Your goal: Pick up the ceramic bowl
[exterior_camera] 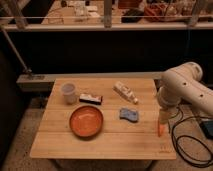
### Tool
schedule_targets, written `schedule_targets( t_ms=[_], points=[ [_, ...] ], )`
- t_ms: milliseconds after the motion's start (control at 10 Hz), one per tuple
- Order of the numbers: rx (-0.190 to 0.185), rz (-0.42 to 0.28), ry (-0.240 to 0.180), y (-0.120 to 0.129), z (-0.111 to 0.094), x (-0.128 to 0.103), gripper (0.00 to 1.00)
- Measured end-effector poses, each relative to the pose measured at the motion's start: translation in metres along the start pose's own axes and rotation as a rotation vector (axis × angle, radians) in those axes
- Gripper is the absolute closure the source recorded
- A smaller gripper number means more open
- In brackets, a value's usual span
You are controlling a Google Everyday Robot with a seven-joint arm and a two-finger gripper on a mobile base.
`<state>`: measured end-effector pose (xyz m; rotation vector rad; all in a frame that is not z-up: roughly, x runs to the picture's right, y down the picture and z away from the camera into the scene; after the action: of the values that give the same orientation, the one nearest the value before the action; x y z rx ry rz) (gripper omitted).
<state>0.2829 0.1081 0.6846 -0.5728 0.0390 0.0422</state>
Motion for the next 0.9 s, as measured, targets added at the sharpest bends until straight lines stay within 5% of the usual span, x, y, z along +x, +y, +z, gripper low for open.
schedule_targets(
  t_ms=[900],
  points=[
    [0.005,-0.017,0.007,-0.0004,-0.0004,-0.0043,0.2]
  ],
)
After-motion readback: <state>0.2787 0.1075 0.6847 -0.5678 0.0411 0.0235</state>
